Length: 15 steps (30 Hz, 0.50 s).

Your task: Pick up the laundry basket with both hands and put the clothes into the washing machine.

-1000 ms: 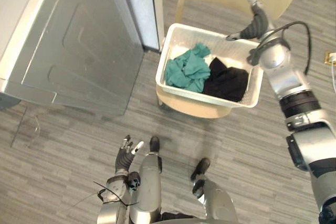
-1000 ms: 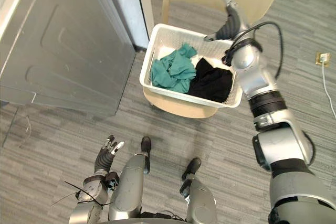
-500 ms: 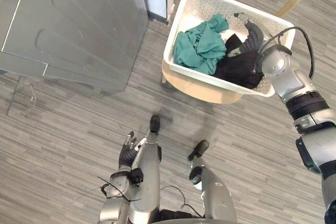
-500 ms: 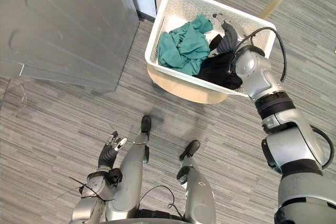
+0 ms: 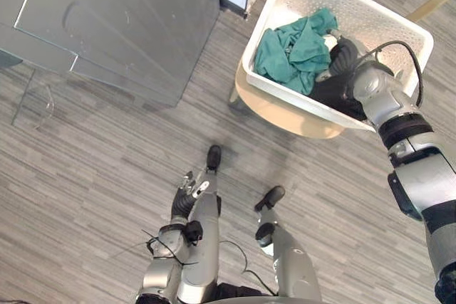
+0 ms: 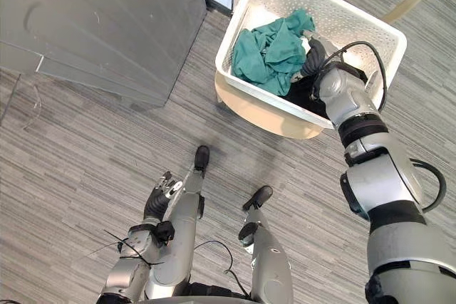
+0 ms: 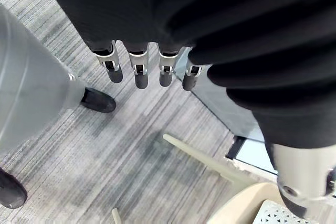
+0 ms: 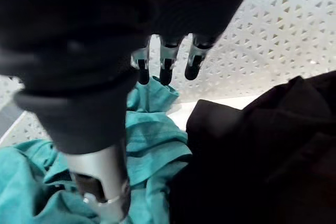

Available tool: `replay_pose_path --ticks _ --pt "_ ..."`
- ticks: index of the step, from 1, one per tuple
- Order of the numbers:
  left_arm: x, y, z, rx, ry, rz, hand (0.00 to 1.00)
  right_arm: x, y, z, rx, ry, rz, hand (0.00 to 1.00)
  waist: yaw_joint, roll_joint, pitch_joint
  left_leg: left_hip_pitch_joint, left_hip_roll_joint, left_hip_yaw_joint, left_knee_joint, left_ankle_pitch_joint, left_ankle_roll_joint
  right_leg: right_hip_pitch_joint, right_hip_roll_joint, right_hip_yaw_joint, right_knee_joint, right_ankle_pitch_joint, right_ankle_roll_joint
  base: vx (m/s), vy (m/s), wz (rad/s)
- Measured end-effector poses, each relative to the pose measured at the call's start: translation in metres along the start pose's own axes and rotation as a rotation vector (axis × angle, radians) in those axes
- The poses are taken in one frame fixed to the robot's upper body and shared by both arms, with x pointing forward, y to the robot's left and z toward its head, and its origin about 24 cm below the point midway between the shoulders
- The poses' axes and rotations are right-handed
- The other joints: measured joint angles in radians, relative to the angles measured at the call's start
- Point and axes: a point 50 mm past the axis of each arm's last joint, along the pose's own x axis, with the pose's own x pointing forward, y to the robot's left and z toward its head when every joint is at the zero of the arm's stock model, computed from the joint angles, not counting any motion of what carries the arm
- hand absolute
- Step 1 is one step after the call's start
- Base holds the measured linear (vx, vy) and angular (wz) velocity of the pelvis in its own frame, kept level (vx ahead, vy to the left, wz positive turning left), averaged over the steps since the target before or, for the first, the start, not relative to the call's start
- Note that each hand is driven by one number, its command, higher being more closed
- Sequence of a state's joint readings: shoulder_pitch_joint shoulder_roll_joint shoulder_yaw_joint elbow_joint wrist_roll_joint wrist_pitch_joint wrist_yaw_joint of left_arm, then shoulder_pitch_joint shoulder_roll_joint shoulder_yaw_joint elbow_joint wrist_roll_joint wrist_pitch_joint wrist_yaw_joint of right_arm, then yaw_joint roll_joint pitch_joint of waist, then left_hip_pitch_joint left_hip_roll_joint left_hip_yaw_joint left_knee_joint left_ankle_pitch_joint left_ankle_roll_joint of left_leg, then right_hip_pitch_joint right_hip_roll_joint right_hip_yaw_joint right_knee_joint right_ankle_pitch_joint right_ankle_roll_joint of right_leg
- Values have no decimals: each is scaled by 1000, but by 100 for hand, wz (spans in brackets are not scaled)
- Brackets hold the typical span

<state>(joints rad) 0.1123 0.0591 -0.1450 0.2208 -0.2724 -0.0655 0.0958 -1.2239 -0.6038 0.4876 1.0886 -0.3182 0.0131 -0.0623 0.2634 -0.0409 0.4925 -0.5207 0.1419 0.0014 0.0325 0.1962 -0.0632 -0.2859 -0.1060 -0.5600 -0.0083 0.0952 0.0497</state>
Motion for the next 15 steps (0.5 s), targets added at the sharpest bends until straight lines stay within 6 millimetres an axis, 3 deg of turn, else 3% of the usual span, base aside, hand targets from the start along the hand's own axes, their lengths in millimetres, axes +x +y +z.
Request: replay_pose_path --ticks 6,10,15 --pt "9 -15 10 -42 -36 -53 0 0 0 -24 -65 134 10 0 29 11 6 -27 -2 -28 -39 26 -6 -25 4 -22 -12 0 0 -6 24 10" --pt "12 -28 15 -80 -54 -92 0 0 -4 -28 -131 162 5 0 48 25 14 -48 -2 -38 -76 58 -6 -54 7 -40 -17 2 -1 28 37 8" --pt "18 -44 25 -140 -95 -122 0 4 -26 -19 -181 163 -72 0 77 38 21 -81 -3 -43 -95 64 -6 -90 12 -39 -37 9 2 52 37 -4"
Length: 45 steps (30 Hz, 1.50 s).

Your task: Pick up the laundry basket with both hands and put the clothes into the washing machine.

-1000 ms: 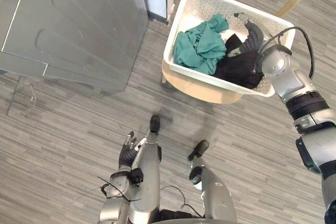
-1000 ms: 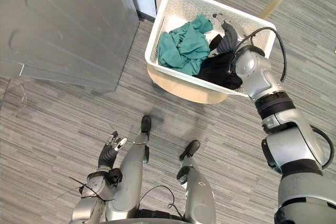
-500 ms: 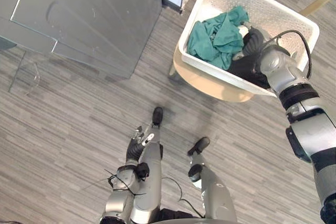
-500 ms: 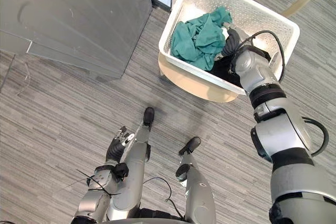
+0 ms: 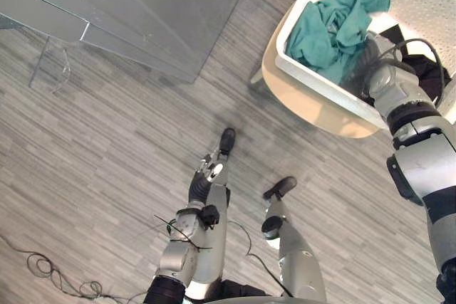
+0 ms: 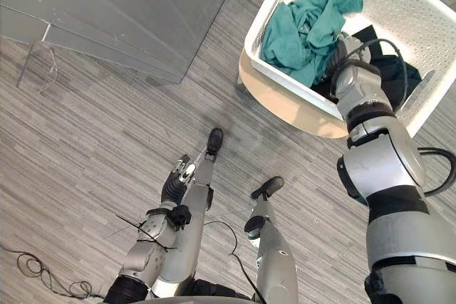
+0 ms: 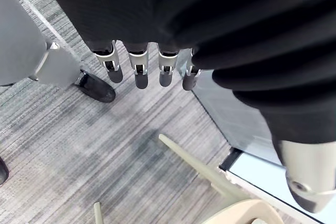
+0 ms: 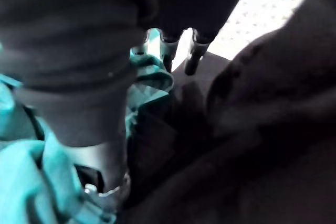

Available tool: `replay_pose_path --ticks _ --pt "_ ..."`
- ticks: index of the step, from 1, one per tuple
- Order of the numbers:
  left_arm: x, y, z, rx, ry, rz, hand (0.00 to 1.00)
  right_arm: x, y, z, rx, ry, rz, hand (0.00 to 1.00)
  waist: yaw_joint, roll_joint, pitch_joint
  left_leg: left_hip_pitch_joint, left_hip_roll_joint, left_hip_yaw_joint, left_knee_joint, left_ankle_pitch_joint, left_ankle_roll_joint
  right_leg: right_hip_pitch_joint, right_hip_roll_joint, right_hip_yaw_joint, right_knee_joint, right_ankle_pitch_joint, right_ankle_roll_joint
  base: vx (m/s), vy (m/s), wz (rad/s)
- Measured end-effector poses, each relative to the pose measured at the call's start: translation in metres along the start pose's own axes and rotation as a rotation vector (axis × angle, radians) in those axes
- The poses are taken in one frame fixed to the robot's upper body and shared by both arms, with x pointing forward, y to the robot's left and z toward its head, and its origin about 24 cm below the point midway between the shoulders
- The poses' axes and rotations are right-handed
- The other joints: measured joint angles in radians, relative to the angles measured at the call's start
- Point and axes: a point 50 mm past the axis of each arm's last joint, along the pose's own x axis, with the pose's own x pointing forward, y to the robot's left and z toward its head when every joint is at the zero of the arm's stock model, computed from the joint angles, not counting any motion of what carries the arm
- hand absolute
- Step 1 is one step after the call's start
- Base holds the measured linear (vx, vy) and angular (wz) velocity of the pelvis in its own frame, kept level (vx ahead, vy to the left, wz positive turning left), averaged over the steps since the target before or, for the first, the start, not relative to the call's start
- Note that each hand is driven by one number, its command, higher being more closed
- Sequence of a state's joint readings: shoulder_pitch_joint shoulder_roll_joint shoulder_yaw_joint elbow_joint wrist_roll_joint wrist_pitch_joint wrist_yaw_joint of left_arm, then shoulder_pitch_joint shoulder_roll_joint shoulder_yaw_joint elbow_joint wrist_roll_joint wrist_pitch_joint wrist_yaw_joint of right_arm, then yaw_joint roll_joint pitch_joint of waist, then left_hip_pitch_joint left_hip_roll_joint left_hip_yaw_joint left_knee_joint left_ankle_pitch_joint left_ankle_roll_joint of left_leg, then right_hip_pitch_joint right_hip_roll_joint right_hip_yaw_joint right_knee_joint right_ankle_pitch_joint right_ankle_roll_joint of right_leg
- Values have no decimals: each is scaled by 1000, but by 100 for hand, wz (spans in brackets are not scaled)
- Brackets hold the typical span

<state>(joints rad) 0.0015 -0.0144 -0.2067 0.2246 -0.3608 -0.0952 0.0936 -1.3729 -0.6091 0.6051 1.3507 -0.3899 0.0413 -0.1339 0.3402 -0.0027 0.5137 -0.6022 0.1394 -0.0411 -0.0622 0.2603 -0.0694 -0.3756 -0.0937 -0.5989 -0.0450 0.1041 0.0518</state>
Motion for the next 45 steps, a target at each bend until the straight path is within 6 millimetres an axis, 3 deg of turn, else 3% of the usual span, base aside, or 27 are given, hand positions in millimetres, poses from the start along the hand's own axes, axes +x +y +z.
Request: replay_pose_path --ticks 5,6,14,20,25,27,29,35,37,45 --pt "1 -10 0 -63 -9 -12 0 3 -23 7 26 -25 -73 0 7 5 2 -24 0 -1 -7 2 -2 -18 5 -4 -19 2 1 76 45 -1" --pt "1 -11 0 -67 -11 -14 0 3 -25 8 46 -33 -87 100 7 5 2 -28 0 -1 -7 2 -2 -20 6 -5 -24 3 2 75 54 1" --pt "1 -9 1 -87 -25 -5 0 2 -38 5 77 -45 -148 100 28 8 0 -31 1 -3 -7 1 -3 -20 8 -8 -28 3 2 62 88 1" --pt "2 -4 3 -92 -31 22 0 1 -26 7 114 -59 -125 100 35 11 -1 -28 -2 -12 0 1 -3 -5 8 -26 -26 2 3 47 109 8" --pt "4 2 3 -92 -31 60 0 -4 -10 9 350 -61 -141 100 26 13 -2 6 1 -12 17 1 -3 32 8 -20 -23 2 2 36 88 0" --pt "5 4 5 -90 -39 67 0 -5 -18 9 452 -68 -200 100 17 13 -2 8 3 -12 41 -1 -4 40 7 -16 -13 3 2 9 80 -5" --pt "5 6 6 -82 -39 73 0 -9 -44 20 583 -129 -313 100 5 13 -2 9 18 -6 75 -22 -13 44 15 2 -5 8 -6 -22 69 -22" --pt "4 15 7 -44 -37 86 0 -20 -76 29 740 -215 -497 100 -7 13 -3 31 37 13 114 -40 -13 60 28 28 16 7 -17 -41 65 -17" --pt "4 20 8 -26 -37 104 0 -24 -80 29 764 -230 -541 100 -30 12 -3 32 39 15 110 -40 -14 60 27 28 24 7 -18 -29 82 4" --pt "4 27 17 50 -66 116 0 -39 -91 34 821 -296 -641 100 -61 11 -4 50 37 31 100 -29 -4 64 19 46 20 24 -15 33 63 -4"
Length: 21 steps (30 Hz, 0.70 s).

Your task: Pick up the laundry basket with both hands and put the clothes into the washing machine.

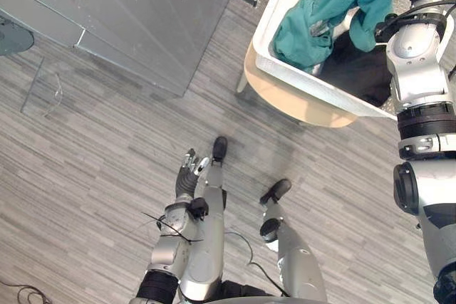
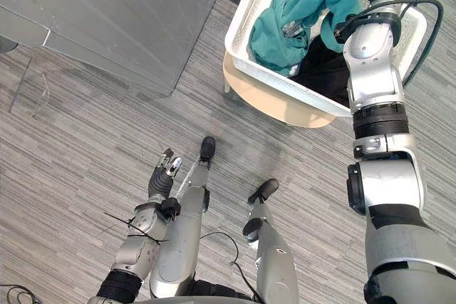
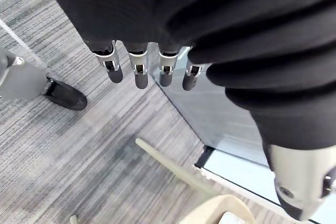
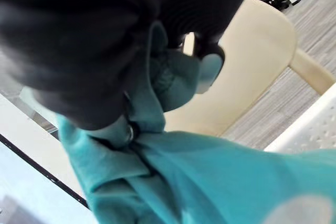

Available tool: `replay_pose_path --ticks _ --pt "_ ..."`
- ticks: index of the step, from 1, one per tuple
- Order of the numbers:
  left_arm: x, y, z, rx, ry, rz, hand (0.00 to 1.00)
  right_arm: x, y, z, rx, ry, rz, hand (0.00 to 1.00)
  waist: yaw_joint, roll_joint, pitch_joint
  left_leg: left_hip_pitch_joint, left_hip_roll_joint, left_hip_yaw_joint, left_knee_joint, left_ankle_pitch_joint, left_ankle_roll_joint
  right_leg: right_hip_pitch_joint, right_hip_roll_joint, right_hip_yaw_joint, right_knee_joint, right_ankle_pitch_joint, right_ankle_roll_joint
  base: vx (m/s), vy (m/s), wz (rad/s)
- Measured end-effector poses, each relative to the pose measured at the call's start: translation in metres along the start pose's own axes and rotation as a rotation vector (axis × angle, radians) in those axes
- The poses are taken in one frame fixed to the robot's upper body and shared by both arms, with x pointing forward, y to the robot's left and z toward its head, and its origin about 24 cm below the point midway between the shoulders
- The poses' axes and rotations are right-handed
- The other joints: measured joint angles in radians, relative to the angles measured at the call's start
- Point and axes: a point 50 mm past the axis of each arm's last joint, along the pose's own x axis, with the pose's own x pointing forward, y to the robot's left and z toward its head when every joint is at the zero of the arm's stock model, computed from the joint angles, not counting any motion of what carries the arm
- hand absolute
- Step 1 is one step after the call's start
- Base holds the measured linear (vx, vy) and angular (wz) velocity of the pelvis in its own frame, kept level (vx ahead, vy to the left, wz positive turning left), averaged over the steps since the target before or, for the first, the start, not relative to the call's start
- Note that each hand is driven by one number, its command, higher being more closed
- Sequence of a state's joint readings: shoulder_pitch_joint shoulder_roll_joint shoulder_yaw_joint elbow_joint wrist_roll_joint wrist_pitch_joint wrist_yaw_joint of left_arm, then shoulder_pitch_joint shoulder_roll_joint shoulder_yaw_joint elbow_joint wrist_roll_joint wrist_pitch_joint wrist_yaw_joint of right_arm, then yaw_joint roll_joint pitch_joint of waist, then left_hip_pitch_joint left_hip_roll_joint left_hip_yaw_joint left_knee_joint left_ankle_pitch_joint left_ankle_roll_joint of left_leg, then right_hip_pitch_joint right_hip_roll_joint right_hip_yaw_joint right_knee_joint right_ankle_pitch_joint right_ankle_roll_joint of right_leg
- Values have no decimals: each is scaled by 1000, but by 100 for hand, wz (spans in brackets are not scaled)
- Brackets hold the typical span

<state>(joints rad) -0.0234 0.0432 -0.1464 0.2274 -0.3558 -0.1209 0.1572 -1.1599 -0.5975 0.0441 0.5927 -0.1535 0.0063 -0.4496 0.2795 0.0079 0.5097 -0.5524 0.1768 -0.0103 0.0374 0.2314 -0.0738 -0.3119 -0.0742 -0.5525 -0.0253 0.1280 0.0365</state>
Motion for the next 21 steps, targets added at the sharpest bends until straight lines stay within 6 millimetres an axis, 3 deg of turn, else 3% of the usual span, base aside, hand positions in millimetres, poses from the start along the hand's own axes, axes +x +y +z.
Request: replay_pose_path --ticks 3,5,11,16,21 --pt "3 -5 19 60 -82 -17 0 -7 2 9 21 -52 5 100 -23 -3 -1 26 0 13 -2 2 1 23 0 5 -4 0 0 79 32 -1" --pt "11 -14 47 103 -202 -52 0 -11 1 16 39 -91 4 100 -46 -3 -1 50 -2 18 -4 1 1 44 -1 7 -6 0 0 76 39 -4" --pt "15 -24 113 182 -487 -39 0 -13 -4 46 105 -227 0 100 -76 -5 -2 121 0 57 -23 1 1 80 -1 38 1 0 1 34 34 -15" --pt "19 -32 151 310 -656 -38 0 -18 -8 73 173 -350 28 100 -98 -17 -8 182 1 94 -40 1 1 109 -9 64 12 0 1 16 14 -14" --pt "22 -44 182 462 -791 -69 0 -24 -9 93 235 -438 74 100 -122 -70 -43 224 -2 127 -75 1 1 115 -16 91 15 -3 5 5 -7 -14"
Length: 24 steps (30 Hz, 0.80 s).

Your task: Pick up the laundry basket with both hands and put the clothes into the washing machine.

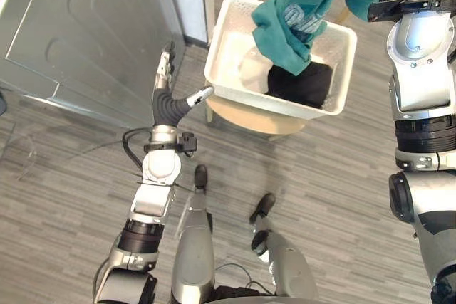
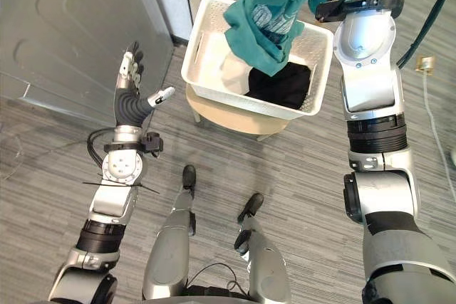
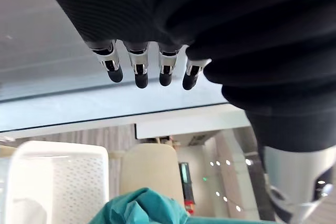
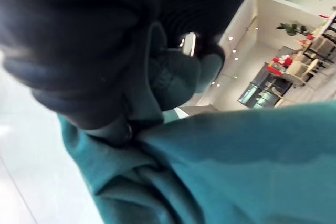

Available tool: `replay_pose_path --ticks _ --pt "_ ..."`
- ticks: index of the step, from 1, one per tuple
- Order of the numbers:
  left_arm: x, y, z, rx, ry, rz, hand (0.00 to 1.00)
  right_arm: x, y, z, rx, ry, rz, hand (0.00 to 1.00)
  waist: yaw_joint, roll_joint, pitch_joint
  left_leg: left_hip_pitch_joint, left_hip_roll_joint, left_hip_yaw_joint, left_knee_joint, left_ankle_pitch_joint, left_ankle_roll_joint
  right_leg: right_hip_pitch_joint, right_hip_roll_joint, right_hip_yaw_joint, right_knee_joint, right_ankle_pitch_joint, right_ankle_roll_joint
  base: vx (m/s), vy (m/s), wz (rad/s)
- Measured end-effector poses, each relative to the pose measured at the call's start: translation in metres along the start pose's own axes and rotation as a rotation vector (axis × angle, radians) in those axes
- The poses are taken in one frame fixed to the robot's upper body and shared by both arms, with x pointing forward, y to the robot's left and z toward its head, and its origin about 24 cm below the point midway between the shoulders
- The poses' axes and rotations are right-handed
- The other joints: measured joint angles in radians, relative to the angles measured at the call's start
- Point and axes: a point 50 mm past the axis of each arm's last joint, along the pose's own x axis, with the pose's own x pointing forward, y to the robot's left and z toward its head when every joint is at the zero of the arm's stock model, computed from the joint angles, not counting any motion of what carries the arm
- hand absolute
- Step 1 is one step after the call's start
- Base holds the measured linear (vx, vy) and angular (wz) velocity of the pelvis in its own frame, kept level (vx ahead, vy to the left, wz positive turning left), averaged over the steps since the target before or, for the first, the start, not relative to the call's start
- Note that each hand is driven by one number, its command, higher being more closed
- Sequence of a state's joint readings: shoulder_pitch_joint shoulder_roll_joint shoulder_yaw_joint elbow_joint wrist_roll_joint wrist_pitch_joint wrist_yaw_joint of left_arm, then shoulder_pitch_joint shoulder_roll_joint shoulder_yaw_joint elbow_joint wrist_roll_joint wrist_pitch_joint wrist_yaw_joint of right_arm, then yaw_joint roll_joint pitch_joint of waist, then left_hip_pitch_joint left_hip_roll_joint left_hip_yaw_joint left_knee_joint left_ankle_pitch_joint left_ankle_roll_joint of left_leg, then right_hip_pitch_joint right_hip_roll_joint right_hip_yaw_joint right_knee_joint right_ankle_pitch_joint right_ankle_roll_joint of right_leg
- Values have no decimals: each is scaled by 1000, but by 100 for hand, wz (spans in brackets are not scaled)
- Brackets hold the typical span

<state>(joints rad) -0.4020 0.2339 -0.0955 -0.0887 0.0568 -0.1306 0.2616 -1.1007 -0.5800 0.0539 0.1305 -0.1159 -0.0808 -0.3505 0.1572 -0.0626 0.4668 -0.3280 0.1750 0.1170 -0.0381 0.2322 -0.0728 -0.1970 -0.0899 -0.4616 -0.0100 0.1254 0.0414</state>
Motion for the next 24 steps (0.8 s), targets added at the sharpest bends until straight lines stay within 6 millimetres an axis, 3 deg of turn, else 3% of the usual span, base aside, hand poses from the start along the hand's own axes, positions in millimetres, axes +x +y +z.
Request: replay_pose_path --ticks 4,8,14,24 --pt "18 -11 15 28 -73 -107 0 6 16 24 74 -100 91 100 -21 -12 -18 31 -8 33 -14 1 1 0 -11 27 12 1 3 20 -12 -16" --pt "28 -27 5 -46 -5 -204 0 8 40 42 130 -150 220 100 -36 -13 -37 54 -10 60 -17 2 3 1 -17 55 19 2 3 34 -19 -17" --pt "49 -40 -6 -41 80 -309 0 5 60 54 234 -157 297 100 -46 -13 -38 59 -2 69 -13 2 3 -4 -12 70 28 3 1 0 -35 -9" --pt "78 -54 8 -66 96 -439 0 -5 96 85 416 -200 420 100 -66 -13 -38 -23 7 66 66 -17 14 -63 -12 80 48 16 -12 -32 -28 -2"
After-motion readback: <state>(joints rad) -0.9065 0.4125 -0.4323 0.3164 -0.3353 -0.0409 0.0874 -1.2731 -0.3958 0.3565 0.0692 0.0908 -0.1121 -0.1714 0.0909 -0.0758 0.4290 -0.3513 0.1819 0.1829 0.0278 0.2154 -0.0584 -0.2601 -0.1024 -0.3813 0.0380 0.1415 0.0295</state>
